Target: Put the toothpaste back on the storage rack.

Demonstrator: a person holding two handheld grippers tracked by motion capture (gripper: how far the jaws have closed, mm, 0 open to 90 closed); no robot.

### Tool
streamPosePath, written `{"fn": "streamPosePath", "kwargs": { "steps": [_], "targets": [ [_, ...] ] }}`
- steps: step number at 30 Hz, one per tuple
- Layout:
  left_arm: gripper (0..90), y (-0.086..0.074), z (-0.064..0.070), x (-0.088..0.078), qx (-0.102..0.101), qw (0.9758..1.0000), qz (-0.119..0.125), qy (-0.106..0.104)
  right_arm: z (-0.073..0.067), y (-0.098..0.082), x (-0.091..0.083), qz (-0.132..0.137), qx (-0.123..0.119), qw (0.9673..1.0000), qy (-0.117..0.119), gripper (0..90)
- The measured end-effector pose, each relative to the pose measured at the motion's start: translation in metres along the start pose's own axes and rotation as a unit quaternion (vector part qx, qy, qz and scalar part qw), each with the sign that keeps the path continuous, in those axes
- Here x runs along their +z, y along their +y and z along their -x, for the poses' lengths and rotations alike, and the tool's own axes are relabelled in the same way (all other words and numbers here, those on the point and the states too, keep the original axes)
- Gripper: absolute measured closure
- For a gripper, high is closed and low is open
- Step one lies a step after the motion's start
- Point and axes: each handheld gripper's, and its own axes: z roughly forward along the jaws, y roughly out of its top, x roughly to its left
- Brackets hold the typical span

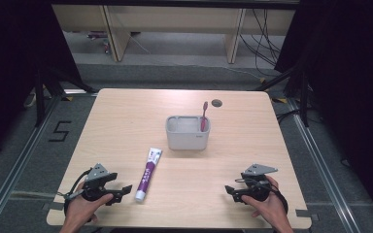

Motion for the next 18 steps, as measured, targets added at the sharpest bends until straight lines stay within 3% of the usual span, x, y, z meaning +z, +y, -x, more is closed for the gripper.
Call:
{"fn": "streamPosePath", "kwargs": {
  "steps": [1, 2, 3, 7, 8, 9, 11, 12, 13, 14, 15, 18],
  "targets": [
    [21.9, 0.002, 0.001, 0.001, 0.000, 1.0000, 0.001, -0.003, 0.001, 0.000, 0.001, 0.000, -0.009, 1.0000, 0.004, 18.8],
    [23.2, 0.005, 0.000, 0.000, 0.011, 0.9999, -0.010, -0.006, 0.001, 0.000, 0.001, 0.000, -0.008, 1.0000, 0.004, 19.0],
    [24.4, 0.007, 0.002, 0.002, -0.002, 1.0000, 0.003, -0.009, 0.001, 0.000, 0.001, 0.000, -0.008, 1.0000, 0.005, 19.1],
    [28.2, 0.020, 0.003, 0.004, 0.011, 0.9998, -0.009, -0.013, 0.003, 0.000, 0.002, 0.002, -0.022, 0.9997, -0.009, 19.3],
    [29.1, 0.022, 0.003, 0.005, 0.013, 0.9998, -0.010, -0.013, 0.003, 0.000, 0.002, 0.001, -0.021, 0.9998, -0.004, 19.3],
    [29.9, 0.026, 0.002, 0.005, 0.014, 0.9997, -0.013, -0.017, 0.000, -0.001, 0.001, -0.002, 0.005, 1.0000, -0.003, 19.4],
    [31.9, 0.031, 0.005, 0.008, 0.003, 0.9998, -0.006, -0.017, 0.001, -0.001, 0.000, 0.005, -0.008, 0.9998, -0.018, 19.5],
    [32.8, 0.034, 0.005, 0.009, 0.010, 0.9996, -0.014, -0.020, 0.001, -0.001, 0.001, 0.008, -0.014, 0.9997, -0.018, 19.5],
    [34.0, 0.036, 0.007, 0.011, 0.009, 0.9997, -0.013, -0.019, 0.000, 0.000, 0.000, 0.003, -0.004, 0.9999, -0.016, 19.6],
    [34.4, 0.038, 0.007, 0.011, 0.017, 0.9992, -0.027, -0.022, -0.001, 0.000, 0.000, 0.000, 0.001, 0.9999, -0.012, 19.7],
    [35.0, 0.040, 0.008, 0.012, 0.017, 0.9993, -0.026, -0.020, 0.000, -0.001, 0.001, 0.001, -0.009, 0.9998, -0.016, 19.8],
    [36.5, 0.045, 0.010, 0.016, 0.022, 0.9988, -0.039, -0.021, -0.001, -0.001, 0.002, 0.002, -0.009, 0.9998, -0.017, 20.0]
  ]
}}
